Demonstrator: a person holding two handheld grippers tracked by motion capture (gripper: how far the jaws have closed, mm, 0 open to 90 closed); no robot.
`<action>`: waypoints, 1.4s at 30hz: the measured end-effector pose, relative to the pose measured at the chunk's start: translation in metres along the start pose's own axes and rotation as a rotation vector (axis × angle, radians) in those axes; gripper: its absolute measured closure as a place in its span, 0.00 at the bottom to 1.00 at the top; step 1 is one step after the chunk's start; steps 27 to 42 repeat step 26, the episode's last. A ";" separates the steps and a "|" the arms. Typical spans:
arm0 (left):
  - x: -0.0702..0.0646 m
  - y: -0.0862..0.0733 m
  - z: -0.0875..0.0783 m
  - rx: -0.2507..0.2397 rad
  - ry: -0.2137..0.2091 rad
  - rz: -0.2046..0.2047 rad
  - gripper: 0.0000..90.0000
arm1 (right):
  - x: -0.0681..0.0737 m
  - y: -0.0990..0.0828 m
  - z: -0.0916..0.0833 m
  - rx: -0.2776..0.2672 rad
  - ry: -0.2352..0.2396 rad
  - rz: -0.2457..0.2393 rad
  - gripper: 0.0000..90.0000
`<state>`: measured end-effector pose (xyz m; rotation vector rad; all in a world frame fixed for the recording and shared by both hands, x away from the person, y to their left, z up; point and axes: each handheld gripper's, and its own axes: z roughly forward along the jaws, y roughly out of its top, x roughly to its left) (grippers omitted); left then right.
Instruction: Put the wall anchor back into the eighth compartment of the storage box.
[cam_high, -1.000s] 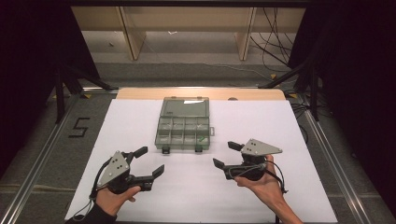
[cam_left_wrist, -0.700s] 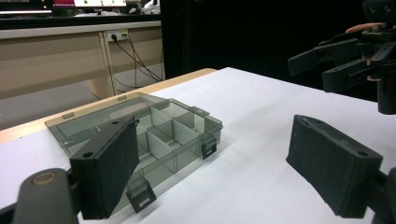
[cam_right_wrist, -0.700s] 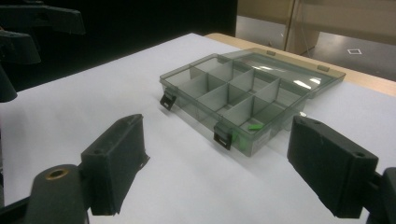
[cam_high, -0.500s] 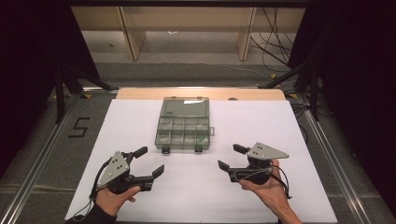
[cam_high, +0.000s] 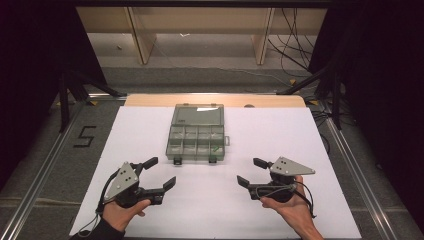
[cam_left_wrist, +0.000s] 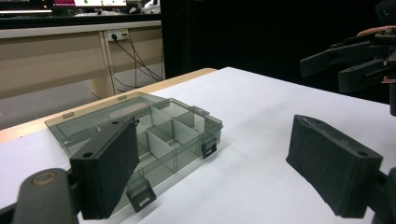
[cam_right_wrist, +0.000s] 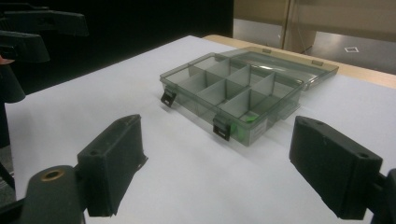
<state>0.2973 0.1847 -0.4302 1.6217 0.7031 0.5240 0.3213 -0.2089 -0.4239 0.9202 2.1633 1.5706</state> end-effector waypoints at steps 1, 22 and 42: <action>0.000 0.000 0.000 0.000 0.000 -0.001 0.18 | 0.000 -0.001 -0.001 0.002 -0.002 0.004 0.20; 0.000 0.000 0.000 0.000 0.000 0.002 0.18 | 0.002 -0.006 -0.010 0.011 -0.020 -0.003 0.19; -0.001 0.000 0.000 -0.001 0.001 -0.018 0.18 | 0.001 -0.007 -0.010 0.012 -0.027 -0.004 0.19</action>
